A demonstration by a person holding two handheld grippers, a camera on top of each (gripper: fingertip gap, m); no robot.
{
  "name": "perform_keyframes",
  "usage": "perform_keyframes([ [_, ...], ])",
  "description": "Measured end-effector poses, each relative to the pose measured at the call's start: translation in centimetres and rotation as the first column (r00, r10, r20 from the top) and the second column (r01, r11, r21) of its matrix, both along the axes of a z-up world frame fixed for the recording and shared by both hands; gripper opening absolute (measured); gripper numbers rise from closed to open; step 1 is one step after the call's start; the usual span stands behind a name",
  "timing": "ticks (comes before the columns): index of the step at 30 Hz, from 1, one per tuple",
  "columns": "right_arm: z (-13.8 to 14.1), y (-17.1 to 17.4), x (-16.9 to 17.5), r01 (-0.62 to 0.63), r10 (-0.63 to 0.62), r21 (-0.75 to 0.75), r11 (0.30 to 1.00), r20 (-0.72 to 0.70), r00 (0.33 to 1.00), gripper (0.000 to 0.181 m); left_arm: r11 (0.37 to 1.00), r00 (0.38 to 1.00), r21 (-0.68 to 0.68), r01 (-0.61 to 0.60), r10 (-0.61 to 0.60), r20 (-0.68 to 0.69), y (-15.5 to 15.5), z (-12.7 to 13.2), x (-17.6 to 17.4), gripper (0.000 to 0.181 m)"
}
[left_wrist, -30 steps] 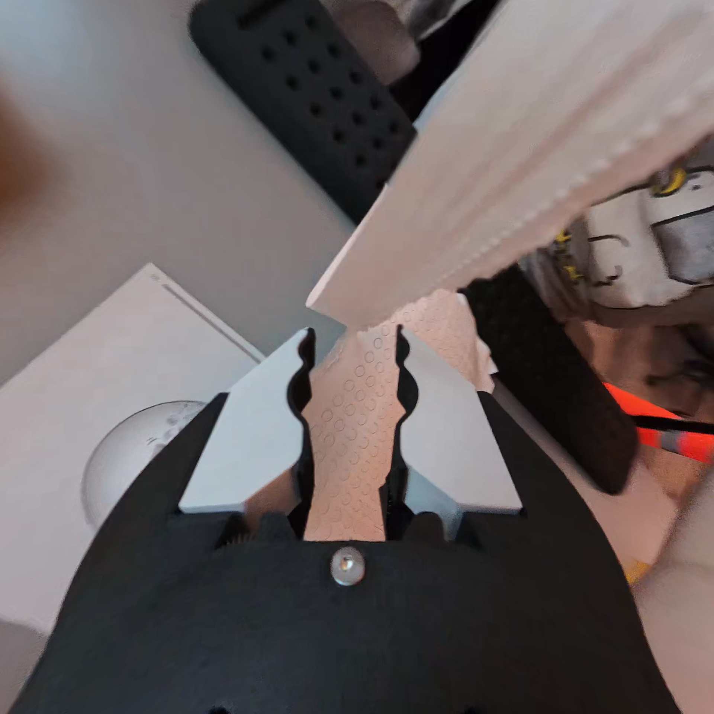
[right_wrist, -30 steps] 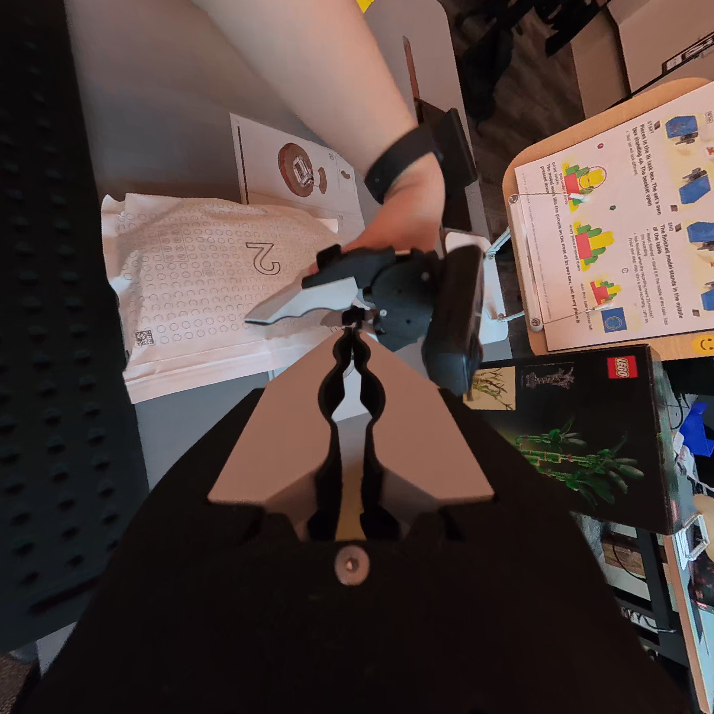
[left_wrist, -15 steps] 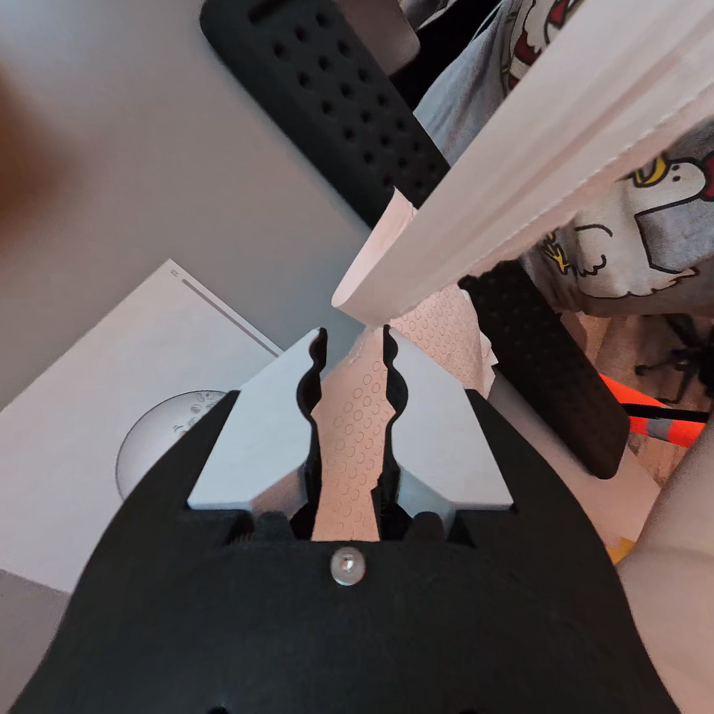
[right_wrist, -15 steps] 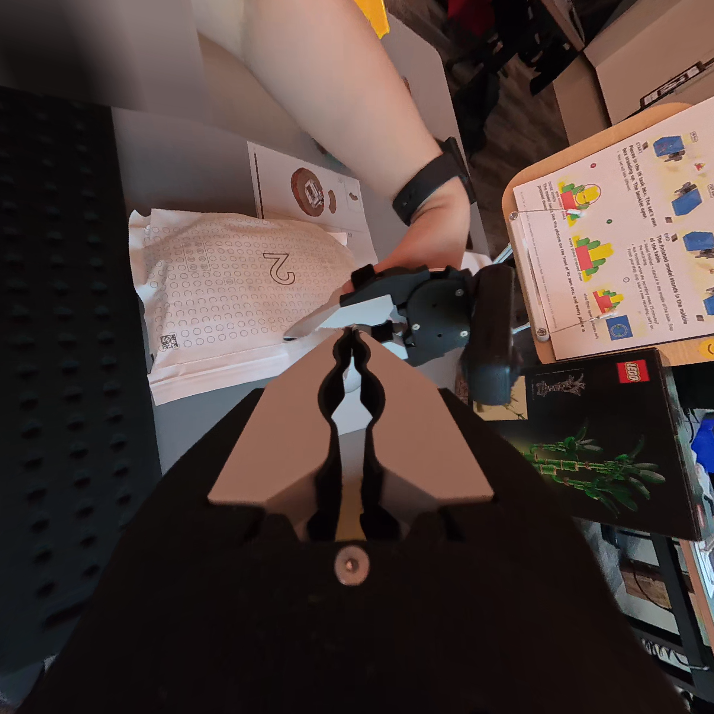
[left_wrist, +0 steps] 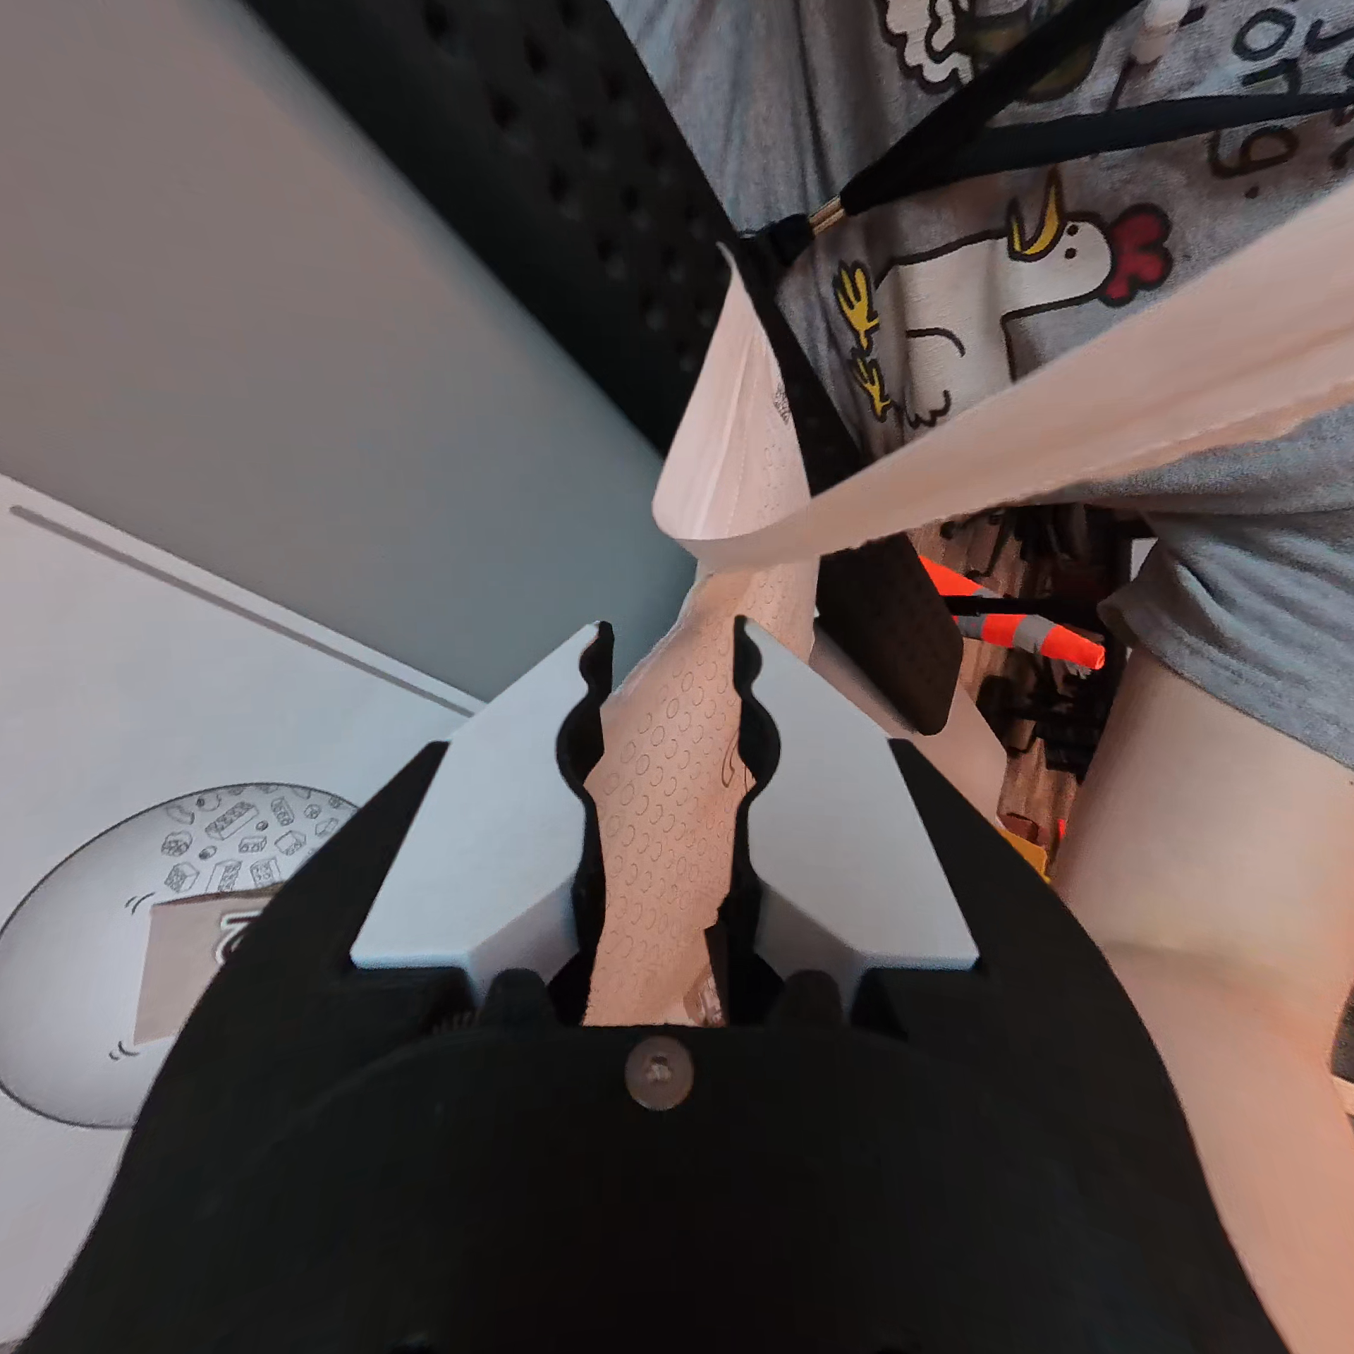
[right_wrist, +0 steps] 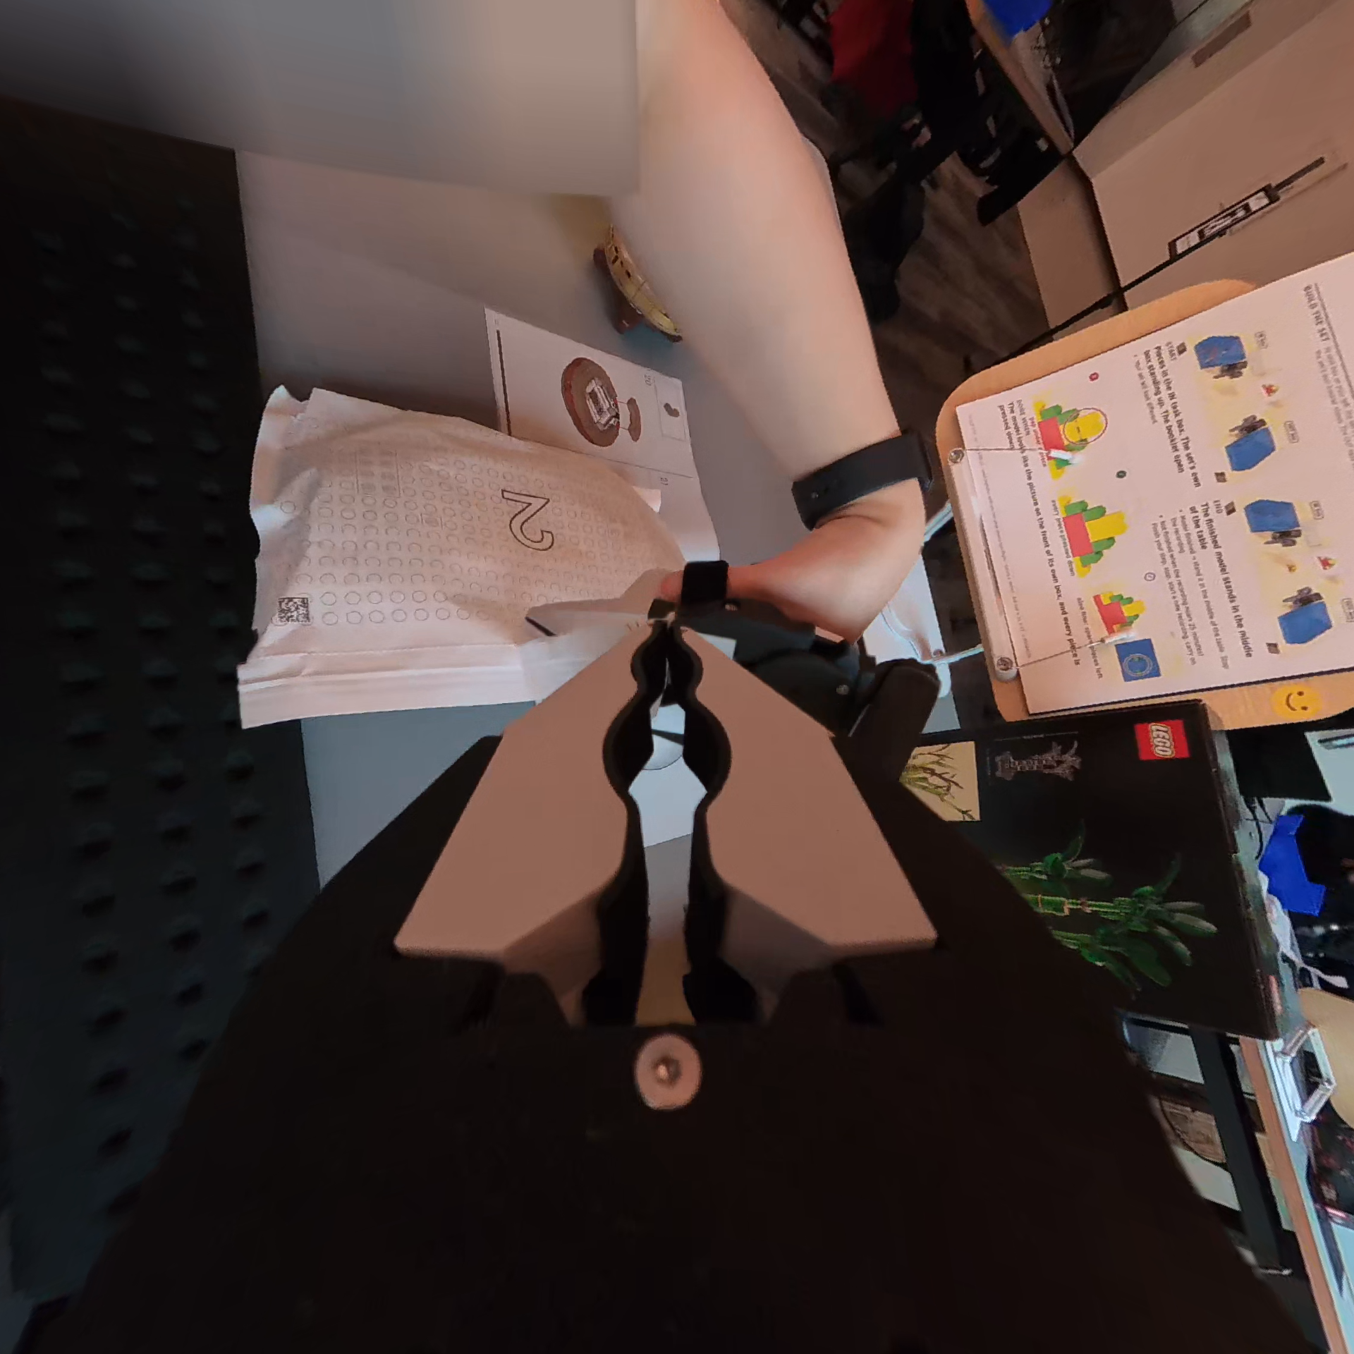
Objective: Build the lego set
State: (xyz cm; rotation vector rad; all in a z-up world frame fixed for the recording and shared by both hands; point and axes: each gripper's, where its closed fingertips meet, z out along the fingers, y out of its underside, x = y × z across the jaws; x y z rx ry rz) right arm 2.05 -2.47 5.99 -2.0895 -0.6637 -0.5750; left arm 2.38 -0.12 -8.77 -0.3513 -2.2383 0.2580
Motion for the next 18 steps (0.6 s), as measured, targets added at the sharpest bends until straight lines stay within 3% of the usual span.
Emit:
perform_keyframes([
  [4,0.3,0.0,-0.1,-0.006,0.006,0.021,1.000,-0.003,1.000,0.000,0.995,1.000,-0.095,0.018,-0.018,-0.001,-0.7,0.7,-0.7,0.038],
  [8,0.2,0.2,-1.0,-0.026,0.026,0.020,0.999,0.010,1.000,0.000,0.996,0.997,-0.046,0.070,-0.069,0.028,-0.9,-0.1,-1.0,0.035],
  [11,-0.1,0.1,-1.4,-0.023,0.023,0.009,1.000,0.018,1.000,0.000,0.993,0.994,0.045,0.106,-0.106,0.005,-0.2,-0.8,-1.3,0.025],
  [15,-0.1,-0.6,-1.5,-0.010,0.009,0.017,1.000,0.015,1.000,0.000,0.988,0.989,0.036,0.149,-0.149,-0.024,0.2,-0.2,-1.8,0.001],
  [18,-0.2,-1.3,-1.2,0.014,-0.013,0.044,0.999,-0.008,1.000,0.000,0.989,0.989,0.028,0.146,-0.146,0.009,0.5,0.1,-1.5,0.000],
])
